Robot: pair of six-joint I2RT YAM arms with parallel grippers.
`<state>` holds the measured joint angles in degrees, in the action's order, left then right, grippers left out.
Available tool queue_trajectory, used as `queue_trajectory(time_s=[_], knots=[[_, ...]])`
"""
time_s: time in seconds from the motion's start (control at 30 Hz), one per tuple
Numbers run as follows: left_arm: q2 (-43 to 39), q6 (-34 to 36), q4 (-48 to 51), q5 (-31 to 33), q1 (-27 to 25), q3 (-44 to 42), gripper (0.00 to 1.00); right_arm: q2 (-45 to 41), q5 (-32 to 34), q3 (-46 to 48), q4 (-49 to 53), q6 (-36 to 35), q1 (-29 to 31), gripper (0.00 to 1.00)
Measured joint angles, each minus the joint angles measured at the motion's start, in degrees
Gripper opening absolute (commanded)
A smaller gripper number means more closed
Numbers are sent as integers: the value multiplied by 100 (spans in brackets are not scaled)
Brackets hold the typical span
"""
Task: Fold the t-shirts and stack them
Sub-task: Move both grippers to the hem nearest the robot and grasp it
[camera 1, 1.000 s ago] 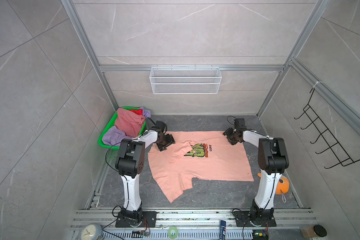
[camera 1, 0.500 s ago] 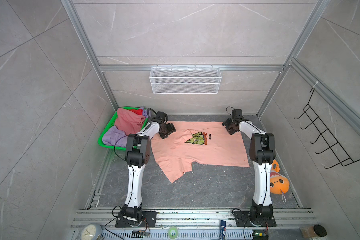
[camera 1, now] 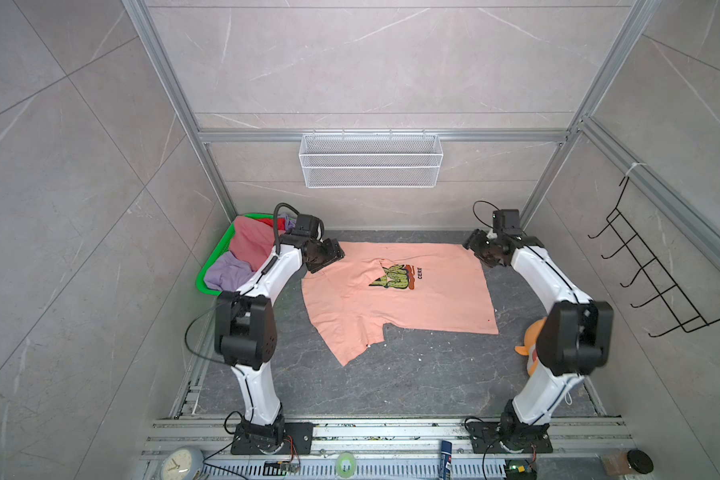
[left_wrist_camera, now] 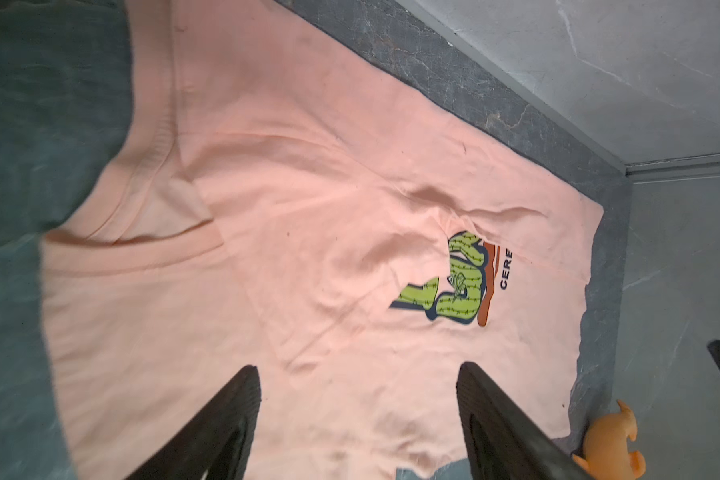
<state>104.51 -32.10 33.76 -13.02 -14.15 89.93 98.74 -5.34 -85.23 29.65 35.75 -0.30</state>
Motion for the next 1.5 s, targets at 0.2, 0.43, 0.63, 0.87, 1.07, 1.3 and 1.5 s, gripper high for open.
queue_trajectory(time_s=[0.2, 0.43, 0.63, 0.87, 1.07, 1.3, 1.5], knots=[[-1523, -614, 389, 393, -546, -1958, 82, -1613, 92, 1856, 422, -146, -343, 90], [-2566, -1646, 518, 905, -1624, -3768, 79, -2319, -94, 3327, 621, -216, -667, 91], [-2649, -2623, 98, 1056, -2291, -4690, 74, -2481, -393, 3792, 599, -240, -837, 90], [-2638, -3322, -382, 1137, -2347, -5160, 69, -2590, -529, 4223, 422, -229, -973, 89], [-2417, -3552, -706, 986, -2382, -5069, 57, -2590, -568, 4529, 275, -136, -1036, 88], [-2105, -3698, -907, 780, -2566, -4924, 28, -2546, -599, 4795, -68, -35, -1067, 86], [-2048, -3698, -855, 741, -2577, -4889, 10, -2225, -627, 4826, -518, 118, -1067, 81]])
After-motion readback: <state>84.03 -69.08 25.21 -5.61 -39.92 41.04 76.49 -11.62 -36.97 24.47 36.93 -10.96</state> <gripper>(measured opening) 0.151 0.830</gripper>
